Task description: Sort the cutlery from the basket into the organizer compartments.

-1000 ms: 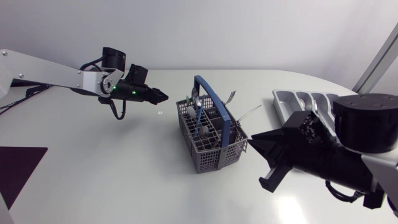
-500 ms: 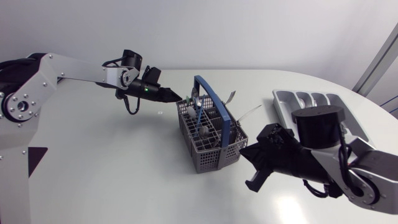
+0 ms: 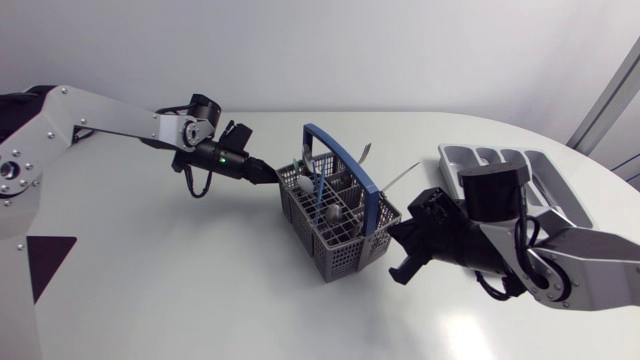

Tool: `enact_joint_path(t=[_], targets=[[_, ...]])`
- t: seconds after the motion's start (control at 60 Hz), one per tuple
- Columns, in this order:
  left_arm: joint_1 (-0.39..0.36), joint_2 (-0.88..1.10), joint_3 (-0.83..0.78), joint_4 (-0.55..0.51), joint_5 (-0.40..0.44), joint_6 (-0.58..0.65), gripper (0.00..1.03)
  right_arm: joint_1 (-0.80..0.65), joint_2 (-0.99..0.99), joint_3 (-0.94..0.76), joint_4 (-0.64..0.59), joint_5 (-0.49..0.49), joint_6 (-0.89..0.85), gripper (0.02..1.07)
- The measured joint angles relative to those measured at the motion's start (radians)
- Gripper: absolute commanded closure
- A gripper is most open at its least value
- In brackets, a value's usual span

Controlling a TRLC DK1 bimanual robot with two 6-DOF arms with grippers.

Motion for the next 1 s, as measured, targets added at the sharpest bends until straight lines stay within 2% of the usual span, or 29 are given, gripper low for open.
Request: enact_joint_path(t=[0.4,0.717,1.0], targets=[[0.04,-0.227,-0.314,-0.031,0.0,0.129,0.82,-0.029,0.134,0.107,0.037,0.045,0.001,0.97],[0.09,-0.408,-0.549,-0.035,0.013,0.217,0.82,-0.03,0.237,0.201,0.082,0.037,0.001,0.97],[0.141,-0.508,-0.609,-0.033,0.035,0.239,0.82,-0.077,0.211,0.225,0.086,0.006,0.001,0.97]])
